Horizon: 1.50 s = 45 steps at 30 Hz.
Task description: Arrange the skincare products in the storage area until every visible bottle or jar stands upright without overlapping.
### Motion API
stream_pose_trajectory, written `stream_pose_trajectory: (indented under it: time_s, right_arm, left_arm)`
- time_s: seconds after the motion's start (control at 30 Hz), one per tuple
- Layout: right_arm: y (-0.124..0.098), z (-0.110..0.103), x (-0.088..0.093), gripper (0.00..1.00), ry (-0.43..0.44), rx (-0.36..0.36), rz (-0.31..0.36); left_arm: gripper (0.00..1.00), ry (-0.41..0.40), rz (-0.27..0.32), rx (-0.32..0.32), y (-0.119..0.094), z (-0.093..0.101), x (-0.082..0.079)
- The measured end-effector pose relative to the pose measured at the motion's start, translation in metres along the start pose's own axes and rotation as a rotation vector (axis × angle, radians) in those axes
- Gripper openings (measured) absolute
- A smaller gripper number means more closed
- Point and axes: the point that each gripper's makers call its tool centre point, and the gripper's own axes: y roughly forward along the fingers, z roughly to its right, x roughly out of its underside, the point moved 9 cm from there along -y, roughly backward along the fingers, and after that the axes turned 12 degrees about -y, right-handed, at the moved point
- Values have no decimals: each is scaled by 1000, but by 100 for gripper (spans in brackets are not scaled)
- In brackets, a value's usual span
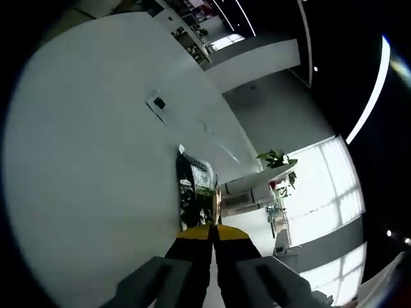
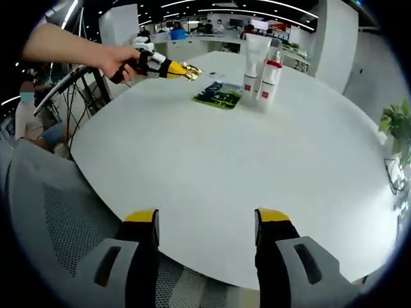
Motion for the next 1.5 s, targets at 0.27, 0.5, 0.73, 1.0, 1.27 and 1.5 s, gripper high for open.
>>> stream_pose_trajectory:
  time_s: [0.27,0.5,0.73,1.0,1.27,1.5]
  right_arm:
    - [1,-1,1,58,-13,-1,-12]
    - [1,-1,2,59,-25,4,-15]
    - [2,-1,3,61,-34,8,-23]
    - [1,1,3,60,-34,19,-25]
    - [3,0,4,60,-41,17,-39]
    - [3,0,4,60,-45,16,-39]
  left_arm:
    - [1,-29,-3,-52,10,-15,-13]
    - [1,-54,10,-55,26,-19,-33]
    - [1,-5,-1,-92,39,-13,-58]
    - [1,-7,-17,-137,49,-21,-68]
    - [4,3,-35,-177,54,-20,-75]
    - [3,129,-100,-287,56,-10,-80]
